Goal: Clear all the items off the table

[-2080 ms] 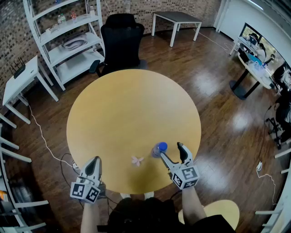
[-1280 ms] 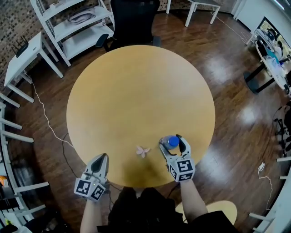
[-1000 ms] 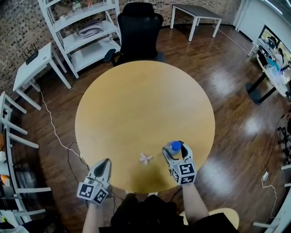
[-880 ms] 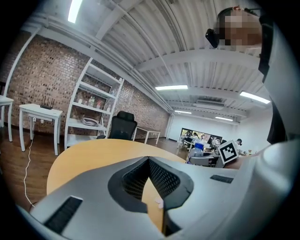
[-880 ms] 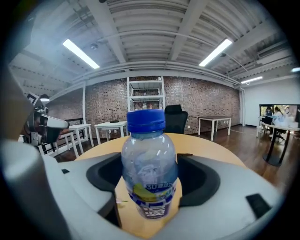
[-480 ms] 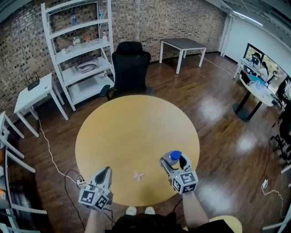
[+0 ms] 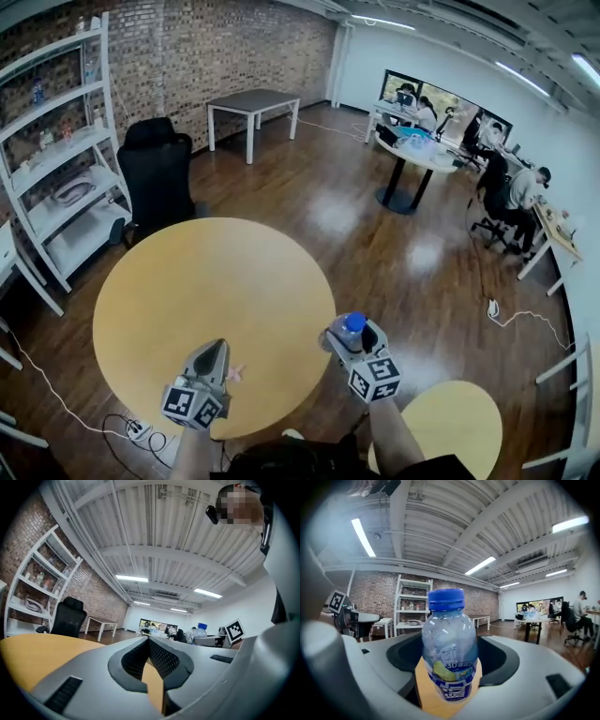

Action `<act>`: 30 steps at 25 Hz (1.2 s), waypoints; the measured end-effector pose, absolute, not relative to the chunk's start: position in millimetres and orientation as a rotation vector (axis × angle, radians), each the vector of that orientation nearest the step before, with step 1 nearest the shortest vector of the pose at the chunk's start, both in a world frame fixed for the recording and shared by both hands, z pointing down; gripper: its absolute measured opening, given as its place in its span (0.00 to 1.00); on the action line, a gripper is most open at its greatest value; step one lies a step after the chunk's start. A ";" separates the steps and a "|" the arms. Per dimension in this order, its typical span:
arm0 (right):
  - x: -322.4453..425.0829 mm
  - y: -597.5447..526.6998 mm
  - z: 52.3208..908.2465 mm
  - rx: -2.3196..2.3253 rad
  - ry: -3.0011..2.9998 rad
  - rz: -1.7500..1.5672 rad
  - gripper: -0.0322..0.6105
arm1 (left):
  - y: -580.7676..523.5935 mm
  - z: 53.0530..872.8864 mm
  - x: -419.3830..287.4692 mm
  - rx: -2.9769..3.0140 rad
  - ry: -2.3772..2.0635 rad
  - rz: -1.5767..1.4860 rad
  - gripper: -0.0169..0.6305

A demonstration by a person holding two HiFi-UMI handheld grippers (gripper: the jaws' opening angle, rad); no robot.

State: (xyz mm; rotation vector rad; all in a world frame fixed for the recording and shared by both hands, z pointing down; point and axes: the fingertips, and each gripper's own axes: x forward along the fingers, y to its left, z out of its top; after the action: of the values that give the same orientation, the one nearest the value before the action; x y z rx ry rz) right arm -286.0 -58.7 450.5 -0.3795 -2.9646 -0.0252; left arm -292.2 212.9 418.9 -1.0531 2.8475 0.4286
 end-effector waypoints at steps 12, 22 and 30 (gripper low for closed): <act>-84.5 -209.4 460.0 0.471 -2.924 0.008 0.61 | 31.5 439.4 -254.1 -1.776 2.553 0.503 0.01; 113.2 -332.5 455.9 0.975 -2.851 -0.011 0.61 | -167.7 424.8 -134.7 -2.172 2.214 0.483 0.01; 276.0 -400.2 464.9 1.322 -2.687 0.000 0.61 | -298.6 430.3 -7.0 -2.467 1.955 0.455 0.01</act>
State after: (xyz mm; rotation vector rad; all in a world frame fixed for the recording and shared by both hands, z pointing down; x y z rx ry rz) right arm 276.0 -400.2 464.9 1.3224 -2.6873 0.0002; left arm -7.0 -298.6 430.3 -2.4673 1.9545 0.4555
